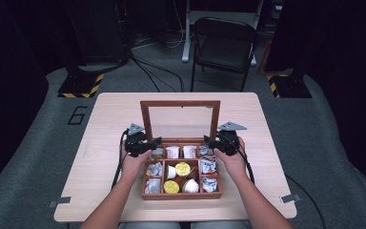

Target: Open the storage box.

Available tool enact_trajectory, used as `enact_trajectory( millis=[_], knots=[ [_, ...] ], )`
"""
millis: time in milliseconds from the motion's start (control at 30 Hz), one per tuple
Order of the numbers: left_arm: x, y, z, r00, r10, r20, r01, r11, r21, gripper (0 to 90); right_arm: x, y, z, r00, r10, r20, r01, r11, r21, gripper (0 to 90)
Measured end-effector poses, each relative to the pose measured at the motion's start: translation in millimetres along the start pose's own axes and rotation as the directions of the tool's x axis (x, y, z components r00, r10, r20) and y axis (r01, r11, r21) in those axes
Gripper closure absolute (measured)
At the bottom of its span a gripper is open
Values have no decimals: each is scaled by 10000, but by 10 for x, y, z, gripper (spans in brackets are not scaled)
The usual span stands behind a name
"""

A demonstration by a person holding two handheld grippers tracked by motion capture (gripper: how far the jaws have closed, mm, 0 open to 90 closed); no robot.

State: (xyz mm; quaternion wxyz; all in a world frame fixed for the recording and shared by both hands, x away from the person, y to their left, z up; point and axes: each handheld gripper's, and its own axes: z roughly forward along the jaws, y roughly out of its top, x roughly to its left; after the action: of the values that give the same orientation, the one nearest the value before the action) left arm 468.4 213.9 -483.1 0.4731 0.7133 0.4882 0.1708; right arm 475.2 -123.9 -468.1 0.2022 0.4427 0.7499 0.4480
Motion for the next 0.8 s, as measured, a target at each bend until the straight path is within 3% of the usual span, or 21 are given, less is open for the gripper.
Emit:
enact_trajectory(
  millis=[200,333,800],
  knots=[
    [30,16,23,10000,36,19,-36,9999,106,417,-21,9,40,9999,98,105,-98,10000,-10,500],
    [49,16,37,9999,-95,80,94,9999,111,417,-25,10,55,9994,337,64,-338,9994,24,501],
    [91,35,85,9984,-499,259,494,9986,181,416,-71,11,99,9986,530,-26,-529,9986,73,500]
  ],
)
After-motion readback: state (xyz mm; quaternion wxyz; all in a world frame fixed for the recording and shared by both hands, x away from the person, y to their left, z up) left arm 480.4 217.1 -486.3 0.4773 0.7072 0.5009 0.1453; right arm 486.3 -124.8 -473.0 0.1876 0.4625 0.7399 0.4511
